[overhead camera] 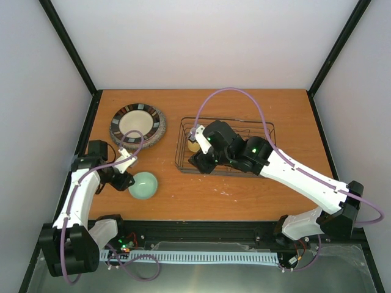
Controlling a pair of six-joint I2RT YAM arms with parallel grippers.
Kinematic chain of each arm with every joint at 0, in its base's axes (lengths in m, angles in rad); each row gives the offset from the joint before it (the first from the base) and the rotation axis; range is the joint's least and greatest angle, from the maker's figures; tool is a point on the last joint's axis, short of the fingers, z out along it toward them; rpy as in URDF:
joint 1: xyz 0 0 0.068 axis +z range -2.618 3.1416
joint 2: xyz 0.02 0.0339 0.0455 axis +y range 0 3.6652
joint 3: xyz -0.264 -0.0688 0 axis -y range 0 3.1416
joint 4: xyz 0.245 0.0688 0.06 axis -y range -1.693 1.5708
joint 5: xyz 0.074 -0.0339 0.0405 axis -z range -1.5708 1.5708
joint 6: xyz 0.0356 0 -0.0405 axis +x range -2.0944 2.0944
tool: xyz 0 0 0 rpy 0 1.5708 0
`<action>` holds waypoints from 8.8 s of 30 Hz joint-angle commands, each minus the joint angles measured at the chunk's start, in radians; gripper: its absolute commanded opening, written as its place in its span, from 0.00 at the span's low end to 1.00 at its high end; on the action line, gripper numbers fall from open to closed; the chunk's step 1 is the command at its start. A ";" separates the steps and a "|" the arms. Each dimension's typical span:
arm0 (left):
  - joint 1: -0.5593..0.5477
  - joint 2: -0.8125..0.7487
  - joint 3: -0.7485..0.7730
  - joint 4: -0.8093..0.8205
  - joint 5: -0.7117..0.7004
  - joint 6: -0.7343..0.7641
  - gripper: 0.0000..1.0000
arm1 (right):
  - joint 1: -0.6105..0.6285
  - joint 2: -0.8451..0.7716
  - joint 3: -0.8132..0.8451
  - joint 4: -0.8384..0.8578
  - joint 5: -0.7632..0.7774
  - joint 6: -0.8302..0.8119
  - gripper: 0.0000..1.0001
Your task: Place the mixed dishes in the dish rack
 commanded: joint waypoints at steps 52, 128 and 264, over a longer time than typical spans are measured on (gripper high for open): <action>-0.054 0.295 0.047 0.149 0.063 -0.035 0.08 | -0.083 -0.080 -0.048 0.016 -0.019 -0.026 0.63; -0.145 -0.381 -0.191 1.205 -0.028 -0.179 0.01 | -0.264 0.149 -0.201 0.914 -1.112 0.918 0.69; -0.694 -0.362 -0.644 2.006 -0.837 -0.187 0.03 | -0.487 0.453 -0.284 0.786 -1.236 0.587 0.03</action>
